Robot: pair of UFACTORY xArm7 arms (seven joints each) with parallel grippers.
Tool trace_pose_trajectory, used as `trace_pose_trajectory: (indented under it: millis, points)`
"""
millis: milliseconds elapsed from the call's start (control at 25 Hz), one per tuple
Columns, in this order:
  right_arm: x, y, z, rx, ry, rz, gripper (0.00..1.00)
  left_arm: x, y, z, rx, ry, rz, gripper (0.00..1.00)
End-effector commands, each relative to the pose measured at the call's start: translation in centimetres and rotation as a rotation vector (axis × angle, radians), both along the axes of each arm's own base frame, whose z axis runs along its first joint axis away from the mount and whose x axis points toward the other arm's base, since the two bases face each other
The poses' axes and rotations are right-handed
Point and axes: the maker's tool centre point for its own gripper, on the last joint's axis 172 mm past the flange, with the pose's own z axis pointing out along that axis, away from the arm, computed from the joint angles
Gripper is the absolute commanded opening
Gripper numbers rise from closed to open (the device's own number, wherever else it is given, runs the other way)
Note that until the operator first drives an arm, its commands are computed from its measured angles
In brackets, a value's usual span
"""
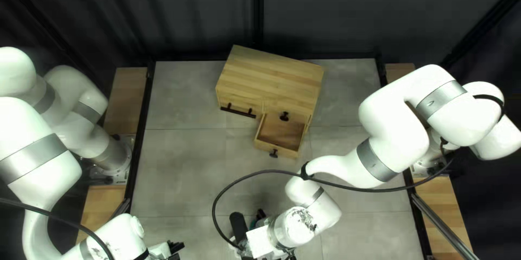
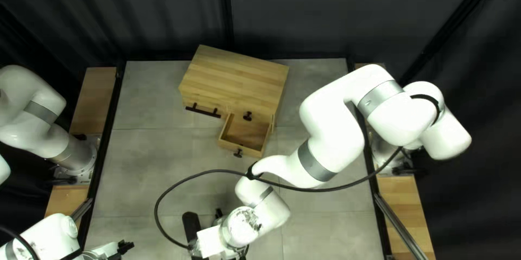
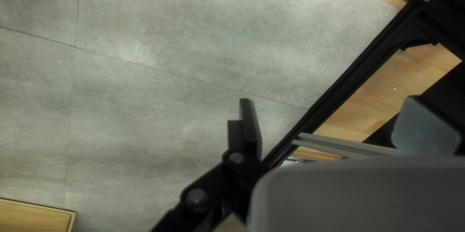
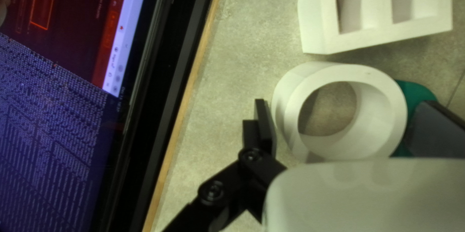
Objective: Open drawers and place objects into drawer and close
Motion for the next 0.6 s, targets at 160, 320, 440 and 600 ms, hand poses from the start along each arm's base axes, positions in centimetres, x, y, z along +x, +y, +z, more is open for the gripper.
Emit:
trace_pose_trajectory:
  millis: [160, 320, 440, 600]
  points:
    - [-2.3, -4.1, 4.1, -0.109, 0.032, -0.06, 0.02, 0.0, 0.0, 0.0, 0.0, 0.0, 0.0, 1.0]
    - [-3.6, -9.4, 7.3, -0.202, 0.072, -0.122, 0.01, 0.0, 0.0, 0.0, 0.0, 0.0, 0.0, 1.0]
    - [-4.3, -12.2, 8.4, -0.261, 0.089, -0.147, 0.01, 0.0, 0.0, 0.0, 0.0, 0.0, 0.0, 1.0]
    - [-5.9, -15.6, 9.0, -0.327, 0.106, -0.113, 0.01, 0.0, 0.0, 0.0, 0.0, 0.0, 0.0, 1.0]
